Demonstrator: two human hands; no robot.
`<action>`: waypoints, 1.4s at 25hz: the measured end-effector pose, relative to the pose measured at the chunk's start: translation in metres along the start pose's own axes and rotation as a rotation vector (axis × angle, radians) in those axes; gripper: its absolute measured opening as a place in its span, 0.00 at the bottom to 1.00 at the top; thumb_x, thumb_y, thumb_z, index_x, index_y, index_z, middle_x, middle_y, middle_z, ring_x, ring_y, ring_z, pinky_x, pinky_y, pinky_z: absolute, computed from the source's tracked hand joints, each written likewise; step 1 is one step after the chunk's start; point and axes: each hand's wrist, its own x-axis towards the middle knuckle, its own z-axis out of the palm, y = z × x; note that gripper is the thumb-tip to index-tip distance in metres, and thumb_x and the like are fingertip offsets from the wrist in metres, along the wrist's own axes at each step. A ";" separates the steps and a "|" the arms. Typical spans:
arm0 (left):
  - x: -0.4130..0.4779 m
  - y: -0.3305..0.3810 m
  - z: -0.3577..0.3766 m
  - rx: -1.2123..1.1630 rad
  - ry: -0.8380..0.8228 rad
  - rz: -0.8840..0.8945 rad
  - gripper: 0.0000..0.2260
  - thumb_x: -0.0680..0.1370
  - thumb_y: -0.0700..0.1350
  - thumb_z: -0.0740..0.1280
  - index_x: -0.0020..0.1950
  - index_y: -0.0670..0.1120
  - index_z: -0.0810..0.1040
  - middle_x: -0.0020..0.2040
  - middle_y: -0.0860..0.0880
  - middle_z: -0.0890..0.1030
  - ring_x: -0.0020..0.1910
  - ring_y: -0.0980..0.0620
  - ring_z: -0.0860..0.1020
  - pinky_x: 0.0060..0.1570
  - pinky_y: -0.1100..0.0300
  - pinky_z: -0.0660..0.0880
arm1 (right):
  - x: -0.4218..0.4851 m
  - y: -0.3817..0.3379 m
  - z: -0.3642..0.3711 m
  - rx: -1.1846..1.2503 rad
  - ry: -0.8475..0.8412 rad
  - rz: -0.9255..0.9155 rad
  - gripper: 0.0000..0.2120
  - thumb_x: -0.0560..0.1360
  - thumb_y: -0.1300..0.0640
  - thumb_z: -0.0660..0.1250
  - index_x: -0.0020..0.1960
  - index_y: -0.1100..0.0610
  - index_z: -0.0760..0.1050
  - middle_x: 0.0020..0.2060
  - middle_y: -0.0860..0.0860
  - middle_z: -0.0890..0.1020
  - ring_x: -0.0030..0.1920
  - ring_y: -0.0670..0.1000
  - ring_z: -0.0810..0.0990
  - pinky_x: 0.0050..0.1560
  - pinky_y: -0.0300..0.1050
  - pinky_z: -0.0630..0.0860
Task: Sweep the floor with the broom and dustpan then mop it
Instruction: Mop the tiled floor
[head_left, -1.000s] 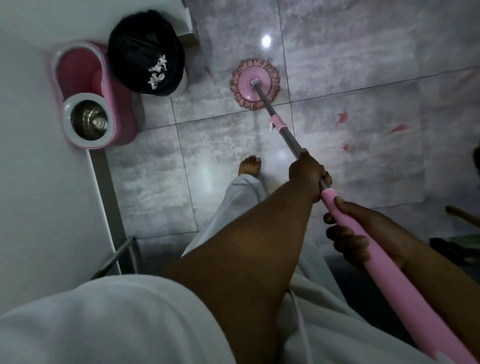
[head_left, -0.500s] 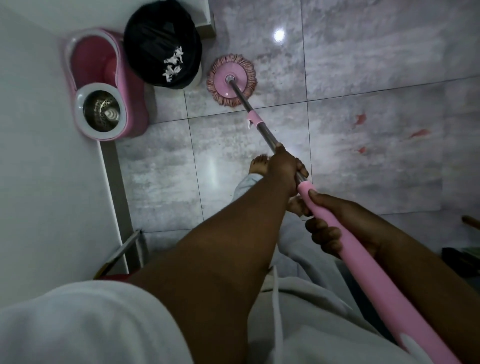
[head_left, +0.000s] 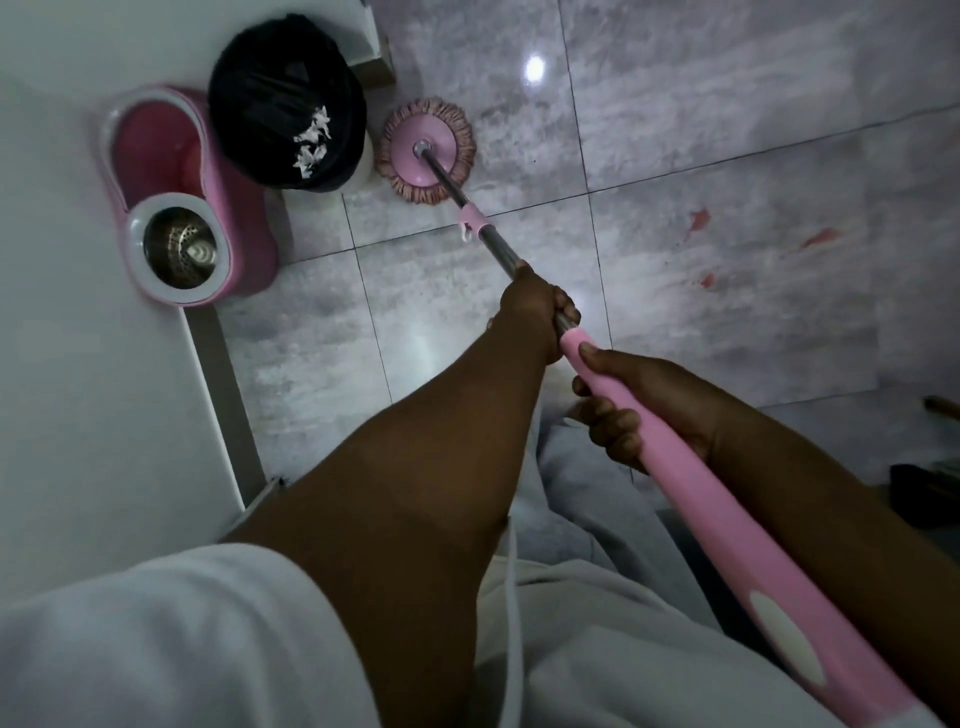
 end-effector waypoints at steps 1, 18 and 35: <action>-0.003 -0.012 0.005 0.015 0.003 -0.010 0.22 0.82 0.58 0.54 0.35 0.44 0.66 0.18 0.50 0.66 0.13 0.53 0.64 0.20 0.70 0.65 | -0.007 0.007 -0.008 0.005 0.004 -0.002 0.17 0.69 0.46 0.68 0.45 0.58 0.70 0.27 0.50 0.69 0.19 0.44 0.66 0.16 0.36 0.66; -0.043 -0.133 0.127 0.519 -0.123 -0.062 0.21 0.82 0.59 0.54 0.41 0.43 0.67 0.20 0.48 0.66 0.14 0.52 0.64 0.19 0.69 0.65 | -0.088 0.081 -0.110 0.472 0.126 -0.256 0.16 0.75 0.47 0.65 0.52 0.59 0.70 0.25 0.52 0.71 0.19 0.47 0.67 0.19 0.36 0.66; -0.012 -0.072 0.221 0.979 -0.195 -0.091 0.21 0.81 0.60 0.56 0.40 0.44 0.68 0.20 0.49 0.66 0.16 0.52 0.65 0.23 0.65 0.68 | -0.051 0.005 -0.099 0.966 0.037 -0.508 0.17 0.72 0.47 0.68 0.50 0.60 0.71 0.26 0.52 0.70 0.19 0.46 0.67 0.17 0.37 0.66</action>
